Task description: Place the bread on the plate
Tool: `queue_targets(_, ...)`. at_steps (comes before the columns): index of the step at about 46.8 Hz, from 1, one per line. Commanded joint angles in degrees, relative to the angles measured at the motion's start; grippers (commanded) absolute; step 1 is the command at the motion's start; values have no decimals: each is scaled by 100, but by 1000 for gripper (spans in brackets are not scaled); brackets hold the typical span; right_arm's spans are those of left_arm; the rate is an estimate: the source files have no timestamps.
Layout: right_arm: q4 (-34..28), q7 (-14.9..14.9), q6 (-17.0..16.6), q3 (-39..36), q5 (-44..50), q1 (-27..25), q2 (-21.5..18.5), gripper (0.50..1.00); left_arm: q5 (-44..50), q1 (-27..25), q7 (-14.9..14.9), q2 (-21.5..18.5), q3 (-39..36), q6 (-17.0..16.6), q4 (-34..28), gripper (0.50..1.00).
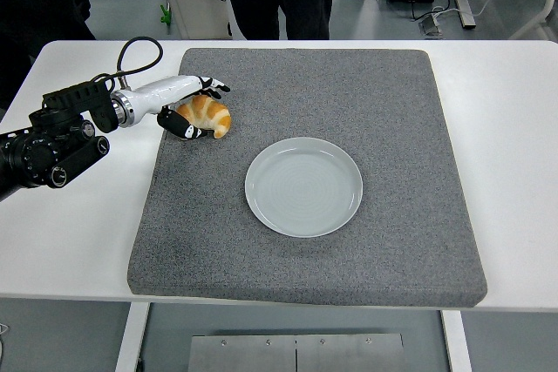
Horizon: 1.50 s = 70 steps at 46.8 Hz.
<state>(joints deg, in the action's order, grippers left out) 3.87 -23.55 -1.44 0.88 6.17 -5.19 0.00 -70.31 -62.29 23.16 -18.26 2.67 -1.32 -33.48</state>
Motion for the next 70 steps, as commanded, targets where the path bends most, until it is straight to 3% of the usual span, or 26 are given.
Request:
queue_targets(1, 0, 0, 4, 0, -2, 1, 0, 1000, 0, 7, 5, 24, -3, 0, -1, 757)
queue_targets(9, 0, 0, 4, 0, -2, 1, 0, 1000, 8, 7, 5, 16, -3, 0, -1, 677)
queue_targets(19, 0, 0, 4, 0, -2, 1, 0, 1000, 52, -2, 5, -19, -3, 0, -1, 625)
queue_targets(53, 0, 0, 4, 0, -2, 1, 0, 1000, 79, -371, 154, -257, 444, 71, -150, 627)
queue_targets(59, 0, 0, 4, 0, -2, 1, 0, 1000, 70, -503, 409, -327, 761, 149, -492, 631)
queue_targets(70, 0, 0, 4, 0, -2, 1, 0, 1000, 35, -644, 391, -336, 919, 290, -1178, 631)
